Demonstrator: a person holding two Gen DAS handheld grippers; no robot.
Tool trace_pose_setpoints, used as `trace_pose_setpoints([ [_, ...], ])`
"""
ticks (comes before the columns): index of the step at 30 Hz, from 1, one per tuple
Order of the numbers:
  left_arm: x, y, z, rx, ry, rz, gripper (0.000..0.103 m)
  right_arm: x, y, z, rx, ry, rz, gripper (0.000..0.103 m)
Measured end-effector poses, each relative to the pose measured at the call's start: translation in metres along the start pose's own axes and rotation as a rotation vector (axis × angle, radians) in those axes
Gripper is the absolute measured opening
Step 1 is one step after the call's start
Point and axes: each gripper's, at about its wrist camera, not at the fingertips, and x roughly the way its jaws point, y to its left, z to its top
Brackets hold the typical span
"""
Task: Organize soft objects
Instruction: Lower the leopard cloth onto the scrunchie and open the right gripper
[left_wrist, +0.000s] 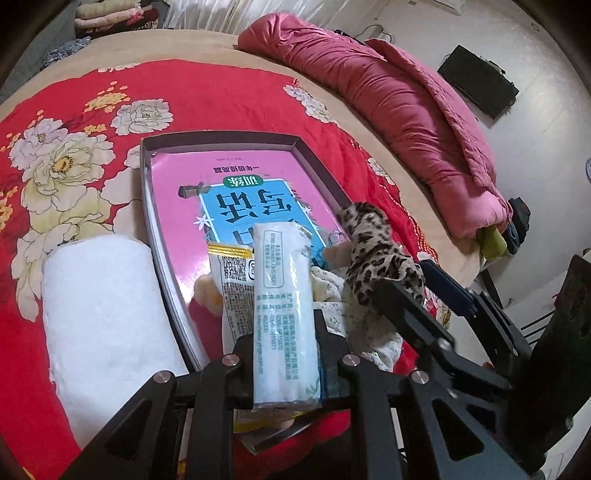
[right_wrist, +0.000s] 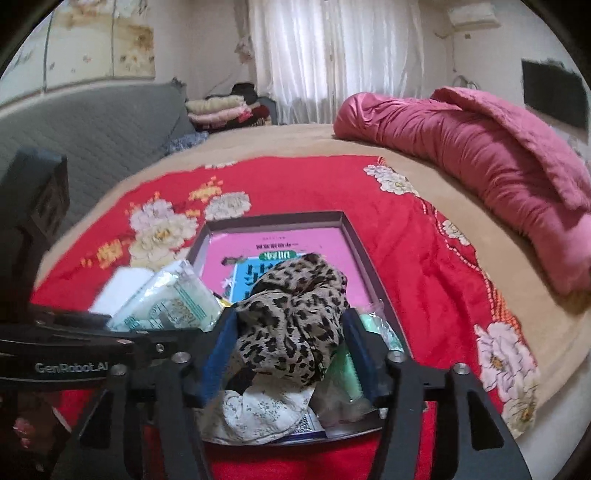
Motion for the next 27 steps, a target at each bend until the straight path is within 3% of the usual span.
trace_pose_setpoints([
  [8, -0.001, -0.004, 0.005, 0.048, -0.02, 0.064, 0.036, -0.014, -0.017, 0.004, 0.103, -0.072, 0.025, 0.07],
  [12, -0.001, -0.007, 0.006, 0.081, -0.027, 0.103, 0.053, -0.017, -0.017, 0.005, 0.109, -0.082, 0.03, 0.07],
  [17, 0.0, -0.004, 0.013, 0.099, -0.036, 0.165, 0.056, -0.017, -0.016, 0.005, 0.104, -0.076, 0.047, 0.07],
  [27, -0.005, 0.016, 0.019, 0.041, -0.072, 0.113, 0.057, -0.018, -0.017, 0.006, 0.118, -0.091, 0.042, 0.07],
])
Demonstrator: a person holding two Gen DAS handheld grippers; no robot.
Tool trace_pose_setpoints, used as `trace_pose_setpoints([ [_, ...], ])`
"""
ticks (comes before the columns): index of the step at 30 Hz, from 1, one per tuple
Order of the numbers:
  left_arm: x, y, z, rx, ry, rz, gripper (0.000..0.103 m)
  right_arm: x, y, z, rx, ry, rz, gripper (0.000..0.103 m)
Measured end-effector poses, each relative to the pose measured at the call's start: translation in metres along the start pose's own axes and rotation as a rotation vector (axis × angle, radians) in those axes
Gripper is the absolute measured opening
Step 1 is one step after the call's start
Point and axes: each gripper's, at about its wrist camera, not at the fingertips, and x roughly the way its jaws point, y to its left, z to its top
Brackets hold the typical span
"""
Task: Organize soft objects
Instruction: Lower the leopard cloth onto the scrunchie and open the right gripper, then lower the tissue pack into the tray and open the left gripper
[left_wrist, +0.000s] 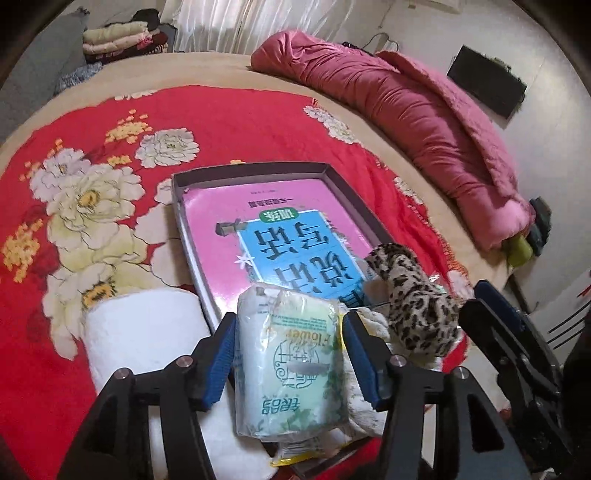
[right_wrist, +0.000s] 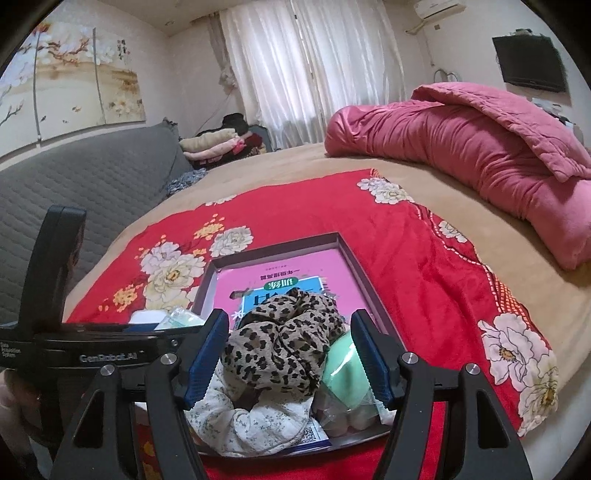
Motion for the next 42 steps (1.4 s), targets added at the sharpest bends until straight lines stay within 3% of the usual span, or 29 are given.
trace_pose_setpoints([
  [2, 0.001, 0.002, -0.001, -0.028, 0.008, -0.043, 0.057, 0.0, -0.002, 0.0, 0.008, -0.003, 0.0, 0.07],
  [9, 0.0, -0.016, -0.005, 0.003, -0.006, -0.07, 0.057, -0.004, -0.008, 0.001, 0.035, -0.015, -0.011, 0.07],
  [13, -0.006, -0.012, -0.002, -0.005, -0.044, -0.009, 0.057, -0.007, -0.008, 0.002, 0.031, -0.021, -0.017, 0.07],
  [22, -0.033, 0.0, 0.001, -0.028, -0.096, 0.017, 0.057, -0.021, 0.002, 0.003, 0.01, -0.03, -0.051, 0.075],
  [42, -0.11, -0.001, -0.06, -0.01, -0.135, 0.171, 0.057, -0.072, 0.053, -0.033, -0.047, 0.06, -0.118, 0.076],
])
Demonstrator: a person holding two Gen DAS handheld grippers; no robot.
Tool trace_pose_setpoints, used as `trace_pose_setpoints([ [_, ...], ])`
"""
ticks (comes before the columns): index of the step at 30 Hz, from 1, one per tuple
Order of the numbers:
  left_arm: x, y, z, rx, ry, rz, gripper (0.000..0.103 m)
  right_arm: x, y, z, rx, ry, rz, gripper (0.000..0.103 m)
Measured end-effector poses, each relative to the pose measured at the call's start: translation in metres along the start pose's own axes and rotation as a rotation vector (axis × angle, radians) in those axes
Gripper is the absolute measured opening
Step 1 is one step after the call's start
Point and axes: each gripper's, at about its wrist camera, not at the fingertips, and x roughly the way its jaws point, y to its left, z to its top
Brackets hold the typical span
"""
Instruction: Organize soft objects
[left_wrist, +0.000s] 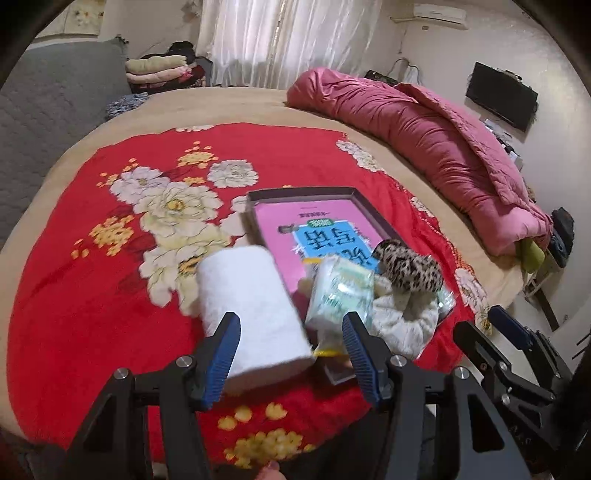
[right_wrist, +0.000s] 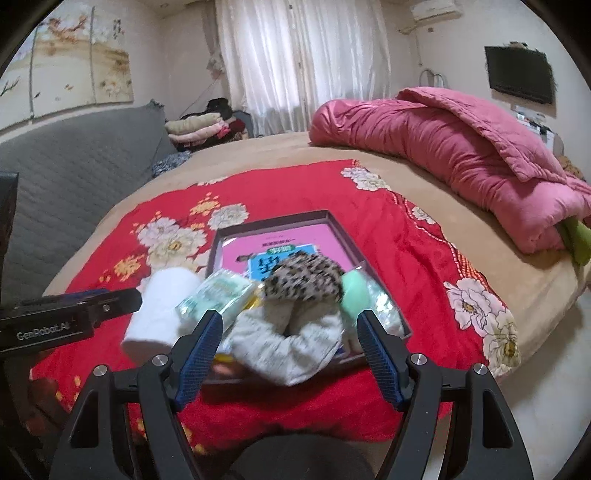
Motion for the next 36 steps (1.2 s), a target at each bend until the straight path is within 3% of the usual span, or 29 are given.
trace_pose_setpoints([
  [16, -0.029, 0.017, -0.043, -0.016, 0.001, 0.094, 0.057, -0.027, 0.033, -0.014, -0.044, 0.036, -0.035, 0.077],
  [24, -0.04, 0.02, -0.055, -0.023, 0.003, 0.093, 0.057, -0.045, 0.041, -0.02, -0.032, 0.014, -0.023, 0.077],
  [36, -0.054, 0.007, -0.068, 0.001, 0.0, 0.1, 0.057, -0.054, 0.044, -0.03, -0.035, 0.049, -0.025, 0.077],
])
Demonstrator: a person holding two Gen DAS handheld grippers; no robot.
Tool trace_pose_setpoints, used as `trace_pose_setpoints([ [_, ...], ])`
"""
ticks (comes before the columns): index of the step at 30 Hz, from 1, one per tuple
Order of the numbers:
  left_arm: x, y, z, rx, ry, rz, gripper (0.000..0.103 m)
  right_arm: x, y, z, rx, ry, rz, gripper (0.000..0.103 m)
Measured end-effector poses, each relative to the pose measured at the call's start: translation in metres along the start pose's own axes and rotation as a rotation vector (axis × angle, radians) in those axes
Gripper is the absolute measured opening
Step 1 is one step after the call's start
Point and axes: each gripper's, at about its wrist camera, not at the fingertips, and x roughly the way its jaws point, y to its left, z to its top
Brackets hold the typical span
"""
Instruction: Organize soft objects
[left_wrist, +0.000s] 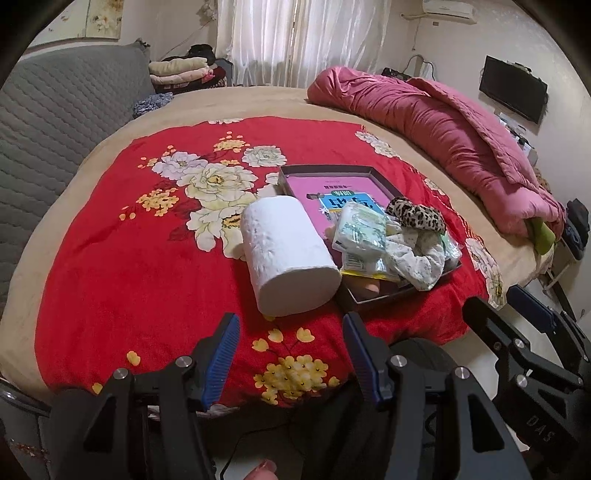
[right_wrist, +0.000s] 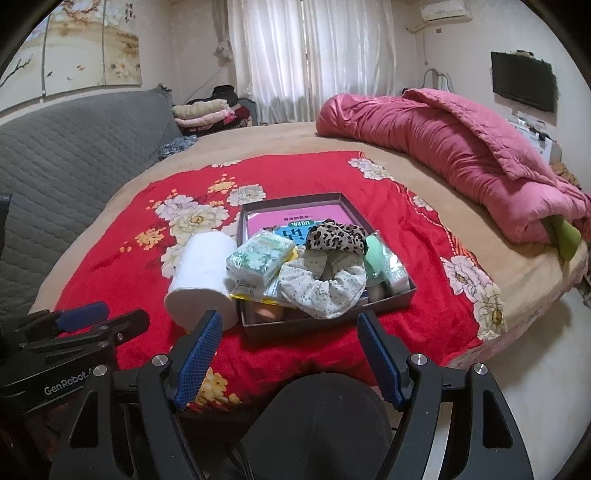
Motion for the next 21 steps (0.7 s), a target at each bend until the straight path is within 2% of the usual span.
trace_pose_setpoints([
  [21, 0.0021, -0.006, -0.0076, 0.023, 0.026, 0.014, 0.057, -0.0015, 0.0021, -0.0054, -0.008, 0.018, 0.005, 0.077],
])
